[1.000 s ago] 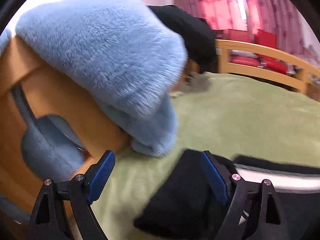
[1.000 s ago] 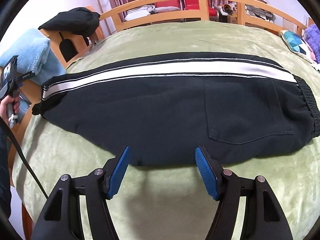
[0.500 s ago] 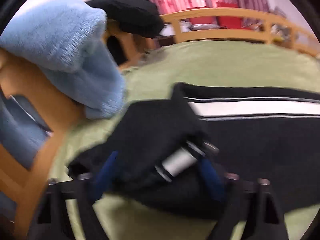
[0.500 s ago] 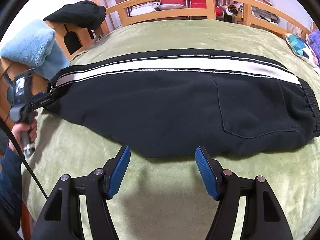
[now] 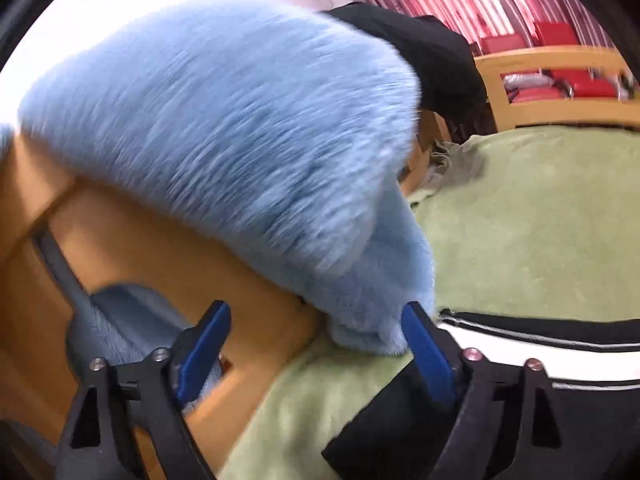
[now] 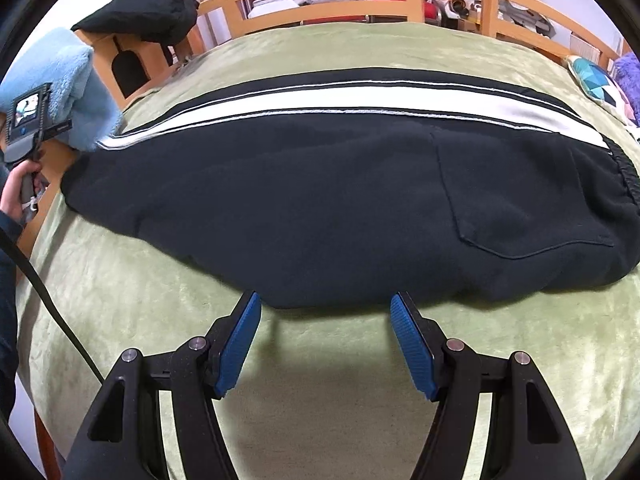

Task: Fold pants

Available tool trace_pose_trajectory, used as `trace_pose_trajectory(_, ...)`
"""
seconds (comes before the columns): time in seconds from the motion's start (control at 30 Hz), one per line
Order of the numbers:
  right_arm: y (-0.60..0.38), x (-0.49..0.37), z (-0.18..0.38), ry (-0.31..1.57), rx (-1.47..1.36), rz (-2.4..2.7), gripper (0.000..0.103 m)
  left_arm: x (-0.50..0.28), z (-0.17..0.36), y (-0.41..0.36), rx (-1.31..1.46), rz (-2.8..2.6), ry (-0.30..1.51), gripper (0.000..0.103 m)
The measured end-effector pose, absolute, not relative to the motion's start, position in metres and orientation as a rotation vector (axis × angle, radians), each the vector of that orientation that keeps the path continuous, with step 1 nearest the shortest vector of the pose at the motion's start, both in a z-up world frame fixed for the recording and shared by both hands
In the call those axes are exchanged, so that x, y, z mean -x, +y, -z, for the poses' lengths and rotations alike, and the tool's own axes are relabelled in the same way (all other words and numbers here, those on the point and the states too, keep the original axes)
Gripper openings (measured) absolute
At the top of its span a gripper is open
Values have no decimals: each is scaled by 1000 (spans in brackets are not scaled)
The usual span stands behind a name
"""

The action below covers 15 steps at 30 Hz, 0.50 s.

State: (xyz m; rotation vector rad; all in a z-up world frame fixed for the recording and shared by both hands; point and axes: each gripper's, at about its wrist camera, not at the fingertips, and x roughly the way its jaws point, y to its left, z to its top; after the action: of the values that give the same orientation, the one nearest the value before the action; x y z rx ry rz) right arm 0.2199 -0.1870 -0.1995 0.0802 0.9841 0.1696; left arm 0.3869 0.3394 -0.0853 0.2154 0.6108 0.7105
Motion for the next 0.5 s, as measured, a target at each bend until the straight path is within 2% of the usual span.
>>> trace_pose_trajectory(0.17,-182,-213,188,956,-88,-184,67,-348,109,349,18,-468,762,87)
trace_pose_trajectory(0.27,-182,-206,179,938,-101,-187,67,-315,134,346,206,-370,821,83)
trace_pose_trajectory(0.5,-185,-193,173,950,-76,-173,67,-280,189,367,611,-318,782,83)
